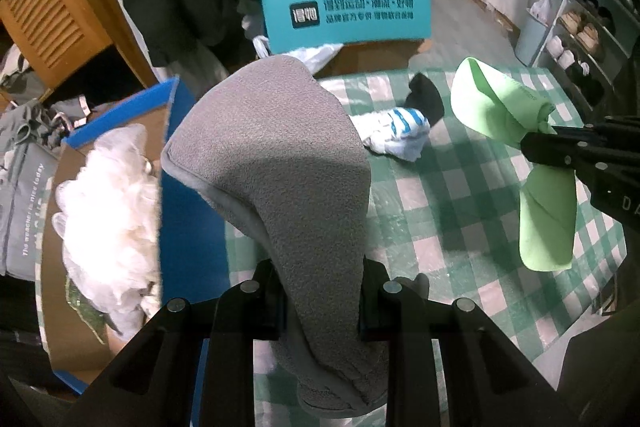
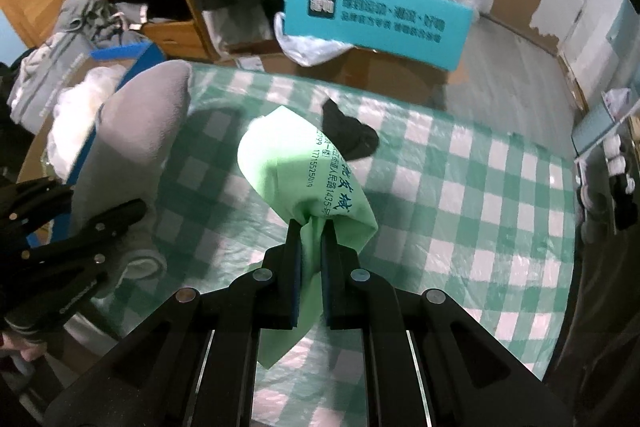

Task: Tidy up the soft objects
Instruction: 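Lift the grey pad with the left tool while the right tool carries the green cloth to the box, then lower the grey pad and green cloth into the shoebox and open both tools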

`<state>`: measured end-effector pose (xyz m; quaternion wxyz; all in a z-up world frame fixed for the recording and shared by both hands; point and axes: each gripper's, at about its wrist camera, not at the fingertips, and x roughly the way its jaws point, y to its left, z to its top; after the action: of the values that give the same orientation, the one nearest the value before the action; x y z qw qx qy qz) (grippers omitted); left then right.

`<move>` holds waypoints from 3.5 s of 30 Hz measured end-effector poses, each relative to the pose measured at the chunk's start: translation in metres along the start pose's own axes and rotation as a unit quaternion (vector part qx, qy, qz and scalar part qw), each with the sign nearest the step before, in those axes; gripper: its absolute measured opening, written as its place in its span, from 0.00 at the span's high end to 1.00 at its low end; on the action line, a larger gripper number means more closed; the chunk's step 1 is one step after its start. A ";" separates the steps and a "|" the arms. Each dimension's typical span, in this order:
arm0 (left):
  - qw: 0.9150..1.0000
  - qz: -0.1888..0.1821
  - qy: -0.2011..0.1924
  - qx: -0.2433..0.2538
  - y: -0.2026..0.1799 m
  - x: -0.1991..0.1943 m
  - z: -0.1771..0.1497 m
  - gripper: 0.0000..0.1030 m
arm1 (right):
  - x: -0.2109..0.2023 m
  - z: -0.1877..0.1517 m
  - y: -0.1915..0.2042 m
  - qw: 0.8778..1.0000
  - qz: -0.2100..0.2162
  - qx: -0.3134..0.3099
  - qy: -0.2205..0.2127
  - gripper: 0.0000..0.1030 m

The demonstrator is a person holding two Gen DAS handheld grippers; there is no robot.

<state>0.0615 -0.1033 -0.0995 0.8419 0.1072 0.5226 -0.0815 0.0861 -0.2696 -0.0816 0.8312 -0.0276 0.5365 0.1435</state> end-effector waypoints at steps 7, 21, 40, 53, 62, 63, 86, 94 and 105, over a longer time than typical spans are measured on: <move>1.000 0.004 -0.020 -0.010 0.018 -0.019 0.001 0.76 | -0.014 0.011 0.020 1.000 0.017 -0.017 -0.020 0.93; 0.998 0.027 -0.052 -0.033 0.060 -0.042 -0.005 0.76 | -0.032 0.034 0.065 0.997 0.042 -0.054 -0.046 0.93; 0.993 0.052 -0.067 -0.084 0.131 -0.060 -0.031 0.76 | -0.026 0.064 0.136 0.991 0.083 -0.096 -0.052 0.93; 0.989 0.059 -0.057 -0.119 0.173 -0.055 -0.052 0.76 | -0.008 0.080 0.187 0.986 0.106 -0.123 -0.038 0.93; 0.987 0.066 -0.038 -0.141 0.199 -0.040 -0.067 0.76 | 0.010 0.085 0.225 0.982 0.119 -0.148 -0.019 0.93; 0.987 0.066 -0.035 -0.145 0.202 -0.038 -0.068 0.76 | 0.013 0.085 0.230 0.981 0.120 -0.152 -0.016 0.93; 0.982 0.064 -0.011 -0.177 0.221 -0.027 -0.077 0.40 | 0.051 0.075 0.265 0.978 0.115 -0.169 0.031 0.70; 0.982 0.081 -0.034 -0.167 0.215 -0.045 -0.073 0.24 | 0.037 0.080 0.252 0.983 0.112 -0.148 0.011 0.46; 0.983 0.064 -0.066 -0.158 0.201 -0.064 -0.062 0.18 | 0.027 0.077 0.224 0.988 0.095 -0.122 0.001 0.44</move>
<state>0.0295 0.1084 -0.0499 0.8844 0.0001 0.4641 0.0491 0.1048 -0.0338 -0.0489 0.8037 -0.0782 0.5159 0.2862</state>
